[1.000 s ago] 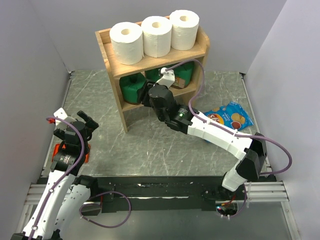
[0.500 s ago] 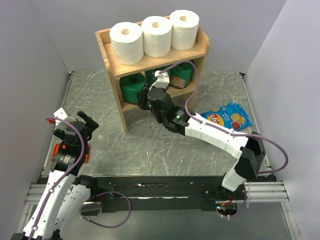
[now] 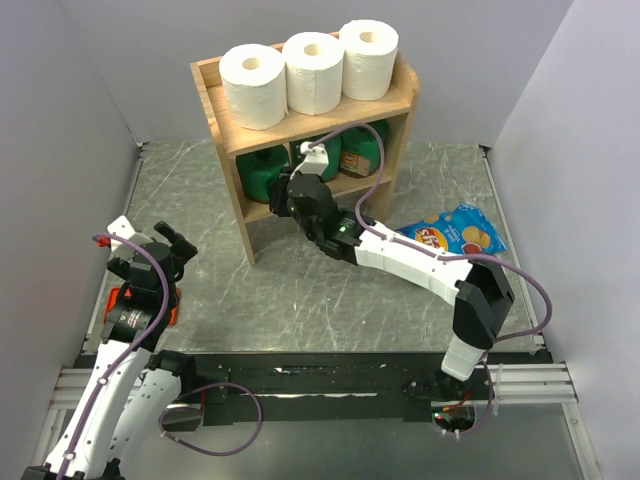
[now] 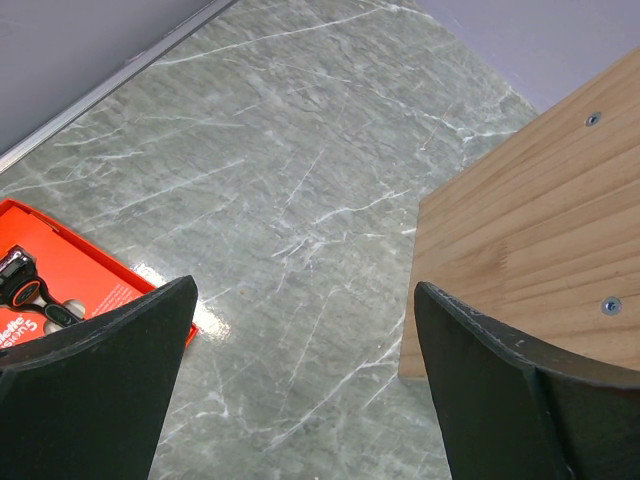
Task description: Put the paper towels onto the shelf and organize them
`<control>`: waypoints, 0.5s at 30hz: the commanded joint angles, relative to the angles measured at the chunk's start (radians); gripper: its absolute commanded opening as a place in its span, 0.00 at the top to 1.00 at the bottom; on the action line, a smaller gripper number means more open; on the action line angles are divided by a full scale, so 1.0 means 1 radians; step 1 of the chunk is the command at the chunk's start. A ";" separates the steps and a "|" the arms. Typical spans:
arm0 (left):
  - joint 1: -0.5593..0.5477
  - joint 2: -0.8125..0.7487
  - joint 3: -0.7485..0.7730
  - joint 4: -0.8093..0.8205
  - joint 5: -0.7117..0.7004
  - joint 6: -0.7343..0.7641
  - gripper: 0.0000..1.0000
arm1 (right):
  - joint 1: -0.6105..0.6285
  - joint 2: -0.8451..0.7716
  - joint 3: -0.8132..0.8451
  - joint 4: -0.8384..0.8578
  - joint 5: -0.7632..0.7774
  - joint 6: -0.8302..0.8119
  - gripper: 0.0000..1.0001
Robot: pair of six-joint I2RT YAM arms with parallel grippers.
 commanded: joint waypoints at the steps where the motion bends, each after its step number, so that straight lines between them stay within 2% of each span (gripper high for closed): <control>1: -0.003 0.006 0.001 0.027 -0.015 0.014 0.04 | -0.023 0.033 0.050 0.058 -0.010 -0.022 0.69; 9: -0.003 0.020 0.004 0.027 -0.017 0.017 0.04 | -0.055 0.067 0.054 0.061 -0.036 -0.017 0.69; 15: -0.003 0.024 0.016 0.042 0.029 0.060 0.04 | -0.052 0.014 0.013 0.072 -0.091 -0.057 0.69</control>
